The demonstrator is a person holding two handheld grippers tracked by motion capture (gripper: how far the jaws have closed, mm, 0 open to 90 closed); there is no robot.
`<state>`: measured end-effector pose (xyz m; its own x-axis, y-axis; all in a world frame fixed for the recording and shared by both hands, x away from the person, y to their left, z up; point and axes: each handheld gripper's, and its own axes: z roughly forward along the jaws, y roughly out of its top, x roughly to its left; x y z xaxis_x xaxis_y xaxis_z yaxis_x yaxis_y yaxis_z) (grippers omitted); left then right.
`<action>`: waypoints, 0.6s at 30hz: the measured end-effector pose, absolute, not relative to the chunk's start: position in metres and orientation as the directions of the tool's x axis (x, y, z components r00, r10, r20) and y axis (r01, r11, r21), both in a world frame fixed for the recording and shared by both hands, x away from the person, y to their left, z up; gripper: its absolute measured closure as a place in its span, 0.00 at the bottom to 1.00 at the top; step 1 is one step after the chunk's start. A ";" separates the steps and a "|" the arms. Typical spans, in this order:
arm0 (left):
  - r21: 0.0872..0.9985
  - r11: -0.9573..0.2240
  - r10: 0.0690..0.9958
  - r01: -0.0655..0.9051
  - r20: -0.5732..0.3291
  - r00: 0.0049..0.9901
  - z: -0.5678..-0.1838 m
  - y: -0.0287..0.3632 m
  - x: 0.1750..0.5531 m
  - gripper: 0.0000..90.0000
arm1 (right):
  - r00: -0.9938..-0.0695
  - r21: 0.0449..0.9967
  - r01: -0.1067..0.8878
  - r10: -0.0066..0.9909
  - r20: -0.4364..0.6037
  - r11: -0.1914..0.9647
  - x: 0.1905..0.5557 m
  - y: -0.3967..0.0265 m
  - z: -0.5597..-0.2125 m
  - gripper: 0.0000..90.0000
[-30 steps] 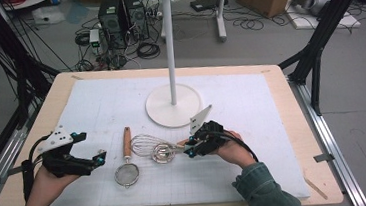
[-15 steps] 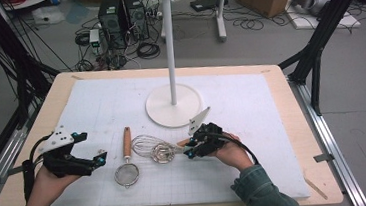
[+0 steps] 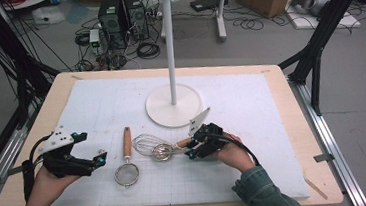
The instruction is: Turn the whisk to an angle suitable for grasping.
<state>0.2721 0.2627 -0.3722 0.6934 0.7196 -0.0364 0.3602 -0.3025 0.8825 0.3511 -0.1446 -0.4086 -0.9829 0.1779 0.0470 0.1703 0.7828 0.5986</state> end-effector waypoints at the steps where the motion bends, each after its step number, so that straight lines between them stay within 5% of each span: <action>1: 0.882 -0.303 0.720 0.360 -0.036 0.693 -0.372 0.263 0.272 0.02 | -0.983 0.590 0.169 0.179 0.043 0.789 0.351 -0.145 -0.408 0.72; 18: 0.883 -0.310 0.710 0.352 -0.031 0.704 -0.373 0.261 0.272 0.02 | -0.970 0.628 0.227 0.227 0.082 0.745 0.351 -0.164 -0.415 0.63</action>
<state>0.2723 0.2609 -0.3727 0.7037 0.7098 -0.0311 0.3522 -0.3104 0.8830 0.3507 -0.1638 -0.4146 -0.9704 0.2271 0.0817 0.2271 0.7446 0.6277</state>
